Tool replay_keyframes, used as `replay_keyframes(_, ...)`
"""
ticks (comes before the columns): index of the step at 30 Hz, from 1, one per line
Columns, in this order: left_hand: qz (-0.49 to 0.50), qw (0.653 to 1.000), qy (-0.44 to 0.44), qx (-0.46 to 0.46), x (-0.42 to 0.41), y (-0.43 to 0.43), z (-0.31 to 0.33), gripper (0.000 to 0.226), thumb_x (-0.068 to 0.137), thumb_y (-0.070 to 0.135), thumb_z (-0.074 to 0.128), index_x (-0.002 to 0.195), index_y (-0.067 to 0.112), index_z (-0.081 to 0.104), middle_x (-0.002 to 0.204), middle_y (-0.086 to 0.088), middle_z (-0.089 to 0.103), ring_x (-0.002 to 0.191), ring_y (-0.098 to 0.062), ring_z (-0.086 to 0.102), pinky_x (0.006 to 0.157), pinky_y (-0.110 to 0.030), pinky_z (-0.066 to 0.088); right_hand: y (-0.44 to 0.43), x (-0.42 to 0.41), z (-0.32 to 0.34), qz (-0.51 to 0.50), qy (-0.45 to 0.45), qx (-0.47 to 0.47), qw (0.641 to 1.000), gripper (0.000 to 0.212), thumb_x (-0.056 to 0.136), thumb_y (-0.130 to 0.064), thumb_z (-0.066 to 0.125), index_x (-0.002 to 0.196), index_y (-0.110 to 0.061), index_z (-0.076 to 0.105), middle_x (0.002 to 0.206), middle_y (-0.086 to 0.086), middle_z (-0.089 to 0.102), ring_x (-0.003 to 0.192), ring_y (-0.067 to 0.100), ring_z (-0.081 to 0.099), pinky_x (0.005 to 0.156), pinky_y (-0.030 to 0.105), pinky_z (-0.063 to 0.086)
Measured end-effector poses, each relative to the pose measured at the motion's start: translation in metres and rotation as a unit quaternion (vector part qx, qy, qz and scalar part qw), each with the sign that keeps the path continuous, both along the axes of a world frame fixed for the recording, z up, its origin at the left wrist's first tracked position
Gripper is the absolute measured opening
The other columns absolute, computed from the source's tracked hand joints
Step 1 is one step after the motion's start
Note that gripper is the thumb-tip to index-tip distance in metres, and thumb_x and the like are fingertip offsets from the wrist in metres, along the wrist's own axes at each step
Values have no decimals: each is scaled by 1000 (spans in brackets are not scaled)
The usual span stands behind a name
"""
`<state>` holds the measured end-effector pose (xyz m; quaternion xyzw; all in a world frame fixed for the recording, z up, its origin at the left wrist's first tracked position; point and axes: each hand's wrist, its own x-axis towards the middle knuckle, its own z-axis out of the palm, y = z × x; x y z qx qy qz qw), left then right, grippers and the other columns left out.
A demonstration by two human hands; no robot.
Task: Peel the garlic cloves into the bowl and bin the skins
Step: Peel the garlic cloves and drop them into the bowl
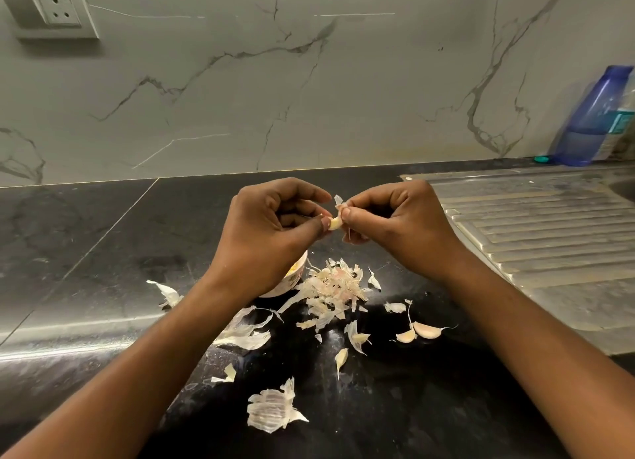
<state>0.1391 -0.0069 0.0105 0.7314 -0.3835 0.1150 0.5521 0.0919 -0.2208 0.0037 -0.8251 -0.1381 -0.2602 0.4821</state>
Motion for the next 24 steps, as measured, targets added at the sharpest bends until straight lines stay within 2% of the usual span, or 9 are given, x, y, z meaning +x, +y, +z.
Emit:
replay_keyframes(10,29,1000,4,-8,1,1,0,22,85,6,85,106,8,79,92,0,80,84,-14,79,80,-31,66,-1,1,0,-7,4,48,999,11,99,-8,73,97,-2,82,81,7,80,71,24,79,69,36,67)
replay_keyframes(16,43,999,7,-9,2,1,-1,20,86,4,83,104,8,79,92,0,80,83,-12,79,80,-30,66,-2,2,0,-23,6,74,997,11,100,-9,72,99,-3,81,83,6,81,72,23,79,69,32,66)
replay_keyframes(19,36,999,22,-5,2,0,-3,23,88,2,81,110,7,77,90,-1,80,82,-14,80,80,-32,66,0,1,0,-5,16,107,994,12,100,-9,70,99,-1,80,83,9,80,72,27,78,69,34,66)
replay_keyframes(21,27,999,43,2,1,0,-5,23,90,6,80,112,7,77,90,-2,80,81,-15,80,80,-35,66,2,1,0,7,21,102,995,12,101,-8,70,99,0,79,84,10,80,72,28,78,70,34,66)
replay_keyframes(24,18,998,59,22,2,0,-3,25,86,15,84,110,11,79,94,0,81,84,-14,80,81,-33,66,0,1,0,16,20,91,996,13,101,-8,69,100,0,79,86,10,80,73,27,78,71,33,65)
